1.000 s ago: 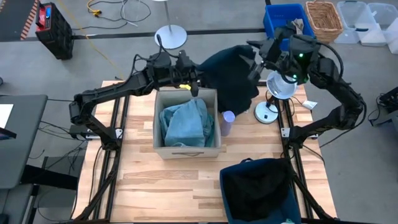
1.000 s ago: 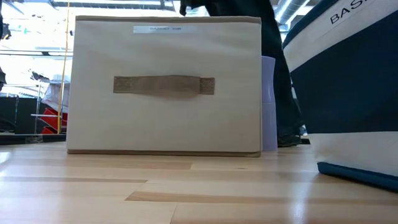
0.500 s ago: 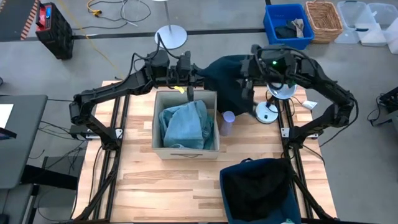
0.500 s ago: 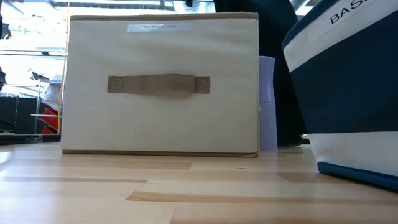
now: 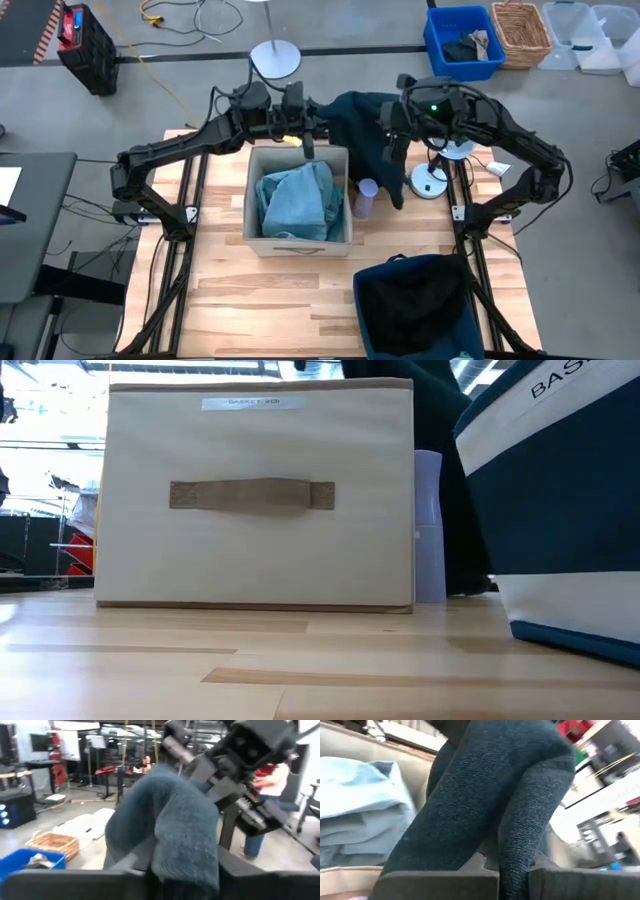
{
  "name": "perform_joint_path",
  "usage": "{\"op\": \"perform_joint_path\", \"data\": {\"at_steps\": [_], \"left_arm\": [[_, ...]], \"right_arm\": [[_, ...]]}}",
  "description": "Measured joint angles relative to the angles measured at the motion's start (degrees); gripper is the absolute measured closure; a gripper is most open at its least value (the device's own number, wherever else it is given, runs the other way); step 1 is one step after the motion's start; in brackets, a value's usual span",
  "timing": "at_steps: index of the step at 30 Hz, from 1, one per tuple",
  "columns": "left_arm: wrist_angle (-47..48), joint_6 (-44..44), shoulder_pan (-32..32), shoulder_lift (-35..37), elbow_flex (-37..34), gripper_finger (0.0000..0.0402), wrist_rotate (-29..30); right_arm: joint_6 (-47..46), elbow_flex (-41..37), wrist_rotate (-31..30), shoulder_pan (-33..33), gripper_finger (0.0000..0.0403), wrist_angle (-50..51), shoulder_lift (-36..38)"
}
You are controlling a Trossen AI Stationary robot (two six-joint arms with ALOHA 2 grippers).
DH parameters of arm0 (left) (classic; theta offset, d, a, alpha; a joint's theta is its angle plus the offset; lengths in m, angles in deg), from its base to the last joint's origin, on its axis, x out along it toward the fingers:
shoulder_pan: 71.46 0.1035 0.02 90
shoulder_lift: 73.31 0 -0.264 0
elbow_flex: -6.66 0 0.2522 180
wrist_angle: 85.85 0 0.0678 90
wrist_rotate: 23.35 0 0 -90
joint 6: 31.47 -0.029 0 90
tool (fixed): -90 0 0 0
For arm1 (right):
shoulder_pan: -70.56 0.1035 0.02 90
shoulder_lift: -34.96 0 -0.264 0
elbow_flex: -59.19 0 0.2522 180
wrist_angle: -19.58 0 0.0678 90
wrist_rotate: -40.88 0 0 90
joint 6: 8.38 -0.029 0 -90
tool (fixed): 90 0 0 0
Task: Sort clothes
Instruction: Put the black pants into the blue laundry bin
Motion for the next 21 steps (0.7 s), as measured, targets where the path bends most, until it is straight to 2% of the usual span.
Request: {"op": "perform_joint_path", "data": {"at_steps": [6, 9, 12, 21], "left_arm": [[-0.38, 1.0, -0.68, 0.96, 0.11, 0.0192, 3.56], [-1.09, 1.02, -0.68, 1.78, 0.11, 0.0154, 5.68], [-0.98, 1.22, -0.59, 3.56, 0.09, 0.014, 6.97], [1.09, -0.06, -0.59, 7.88, -0.02, 0.014, 8.96]], "right_arm": [[0.86, 5.68, -6.86, 1.32, 0.0387, -0.19, 1.9], [3.31, 9.03, -11.13, 3.22, 0.0387, -0.81, 2.78], [4.94, 12.89, -13.74, 5.17, 0.0387, -2.05, 3.47], [9.07, 22.64, -14.83, 11.2, 0.0387, -9.77, 3.54]]}}
